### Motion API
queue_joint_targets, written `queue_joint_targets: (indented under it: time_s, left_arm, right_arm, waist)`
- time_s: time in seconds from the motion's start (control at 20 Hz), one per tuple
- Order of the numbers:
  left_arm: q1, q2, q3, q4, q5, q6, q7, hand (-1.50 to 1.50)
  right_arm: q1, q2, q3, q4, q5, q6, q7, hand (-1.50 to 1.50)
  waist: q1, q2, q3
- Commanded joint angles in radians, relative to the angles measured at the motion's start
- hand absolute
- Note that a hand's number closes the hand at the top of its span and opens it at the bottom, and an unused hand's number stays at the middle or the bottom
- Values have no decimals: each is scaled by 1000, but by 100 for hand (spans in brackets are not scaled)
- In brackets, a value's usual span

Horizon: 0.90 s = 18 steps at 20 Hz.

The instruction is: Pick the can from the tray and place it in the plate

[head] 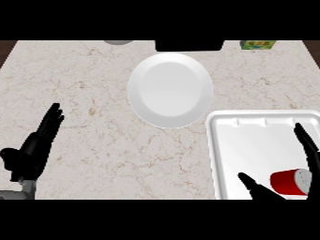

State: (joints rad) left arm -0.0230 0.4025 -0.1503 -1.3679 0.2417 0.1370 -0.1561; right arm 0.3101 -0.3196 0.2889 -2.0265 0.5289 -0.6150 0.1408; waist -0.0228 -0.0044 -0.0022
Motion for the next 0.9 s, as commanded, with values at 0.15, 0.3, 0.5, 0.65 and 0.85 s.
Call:
queue_joint_targets:
  time_s: [0.15,0.3,0.5,0.65,0.85]
  left_arm:
    - [7,-15,-6,-22,-25,4,10,0]
    - [-33,-18,8,16,-19,-5,13,0]
    - [-33,-40,-10,6,-32,0,11,0]
    - [-67,-38,14,74,-31,-21,-12,0]
    - [-12,-34,32,63,-30,-69,-56,0]
  right_arm:
    - [181,-88,-46,-239,266,122,284,-150]
    - [287,-137,-31,-313,330,236,367,-150]
    - [262,-193,-58,-337,338,447,554,-150]
    - [269,-197,2,-439,366,569,693,-150]
    - [119,-146,-2,-362,320,673,818,-150]
  waist:
    - [9,3,-1]
    - [-2,5,-2]
    - [21,9,-1]
    - [16,8,-1]
    - [27,6,1]
